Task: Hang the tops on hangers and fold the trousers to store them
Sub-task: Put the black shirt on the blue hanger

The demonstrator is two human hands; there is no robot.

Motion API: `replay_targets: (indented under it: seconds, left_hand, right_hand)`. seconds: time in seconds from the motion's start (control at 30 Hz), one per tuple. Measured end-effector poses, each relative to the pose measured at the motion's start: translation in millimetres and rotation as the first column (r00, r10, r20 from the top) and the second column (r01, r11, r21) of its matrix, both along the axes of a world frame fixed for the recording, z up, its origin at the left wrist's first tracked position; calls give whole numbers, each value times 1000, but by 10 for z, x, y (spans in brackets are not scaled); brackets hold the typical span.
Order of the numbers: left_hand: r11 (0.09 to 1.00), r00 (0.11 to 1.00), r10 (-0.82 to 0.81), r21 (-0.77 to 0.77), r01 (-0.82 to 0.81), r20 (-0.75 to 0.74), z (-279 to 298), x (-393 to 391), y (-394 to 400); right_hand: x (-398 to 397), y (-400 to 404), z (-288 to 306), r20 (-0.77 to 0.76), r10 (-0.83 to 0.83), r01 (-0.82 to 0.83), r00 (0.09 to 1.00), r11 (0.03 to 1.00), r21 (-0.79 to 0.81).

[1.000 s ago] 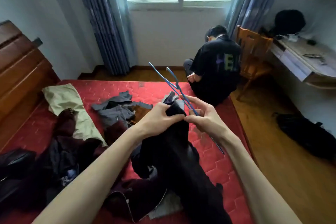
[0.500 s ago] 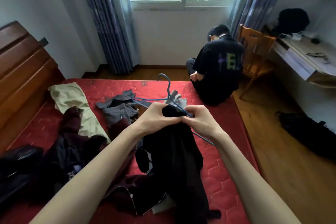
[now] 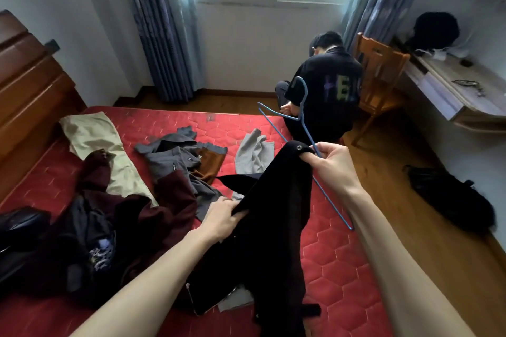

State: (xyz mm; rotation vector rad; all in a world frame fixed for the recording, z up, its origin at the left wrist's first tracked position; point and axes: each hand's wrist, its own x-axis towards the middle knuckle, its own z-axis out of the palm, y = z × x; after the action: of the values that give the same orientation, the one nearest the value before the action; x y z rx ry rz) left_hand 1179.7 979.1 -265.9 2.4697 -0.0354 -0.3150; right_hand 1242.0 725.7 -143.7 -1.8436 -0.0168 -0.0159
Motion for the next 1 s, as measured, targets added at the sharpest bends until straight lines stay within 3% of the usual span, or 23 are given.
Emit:
replay_targets:
  seconds: [0.23,0.33,0.43,0.57,0.63,0.83,1.0]
  left_hand:
    - [992,993,-67,-98,76,92,281,53,107]
    - [990,983,-117,-58,126,145,483,82,-27]
    - [990,974,-119,-46,130,194,693,123,-250]
    - [997,967,-14,-76,34,255,934,281,-490]
    - [997,966,4,-72,15,258,1008,346,-487]
    - [997,963,-22,-61,40,267,1012,375,-354]
    - [977,955,-44,-188,103,292,863,373,-254]
  right_hand:
    - [-29,-267,-248,-41,-120,114,992,986,-119]
    - [-16,-254,-289,-42,-98,88,994,978,-191]
    - [-28,-120,-223,-35,18,-26,999,964,-265]
    - [-138,157,-181,-188,328,-362,926,913,-187]
    - [-180,251,-206,-218,396,-431,892,890,-148]
    - [-140,312,-277,-108,328,-345,939,878,-332]
    - [-87,441,-182,-30,180,-182,983,957,-225]
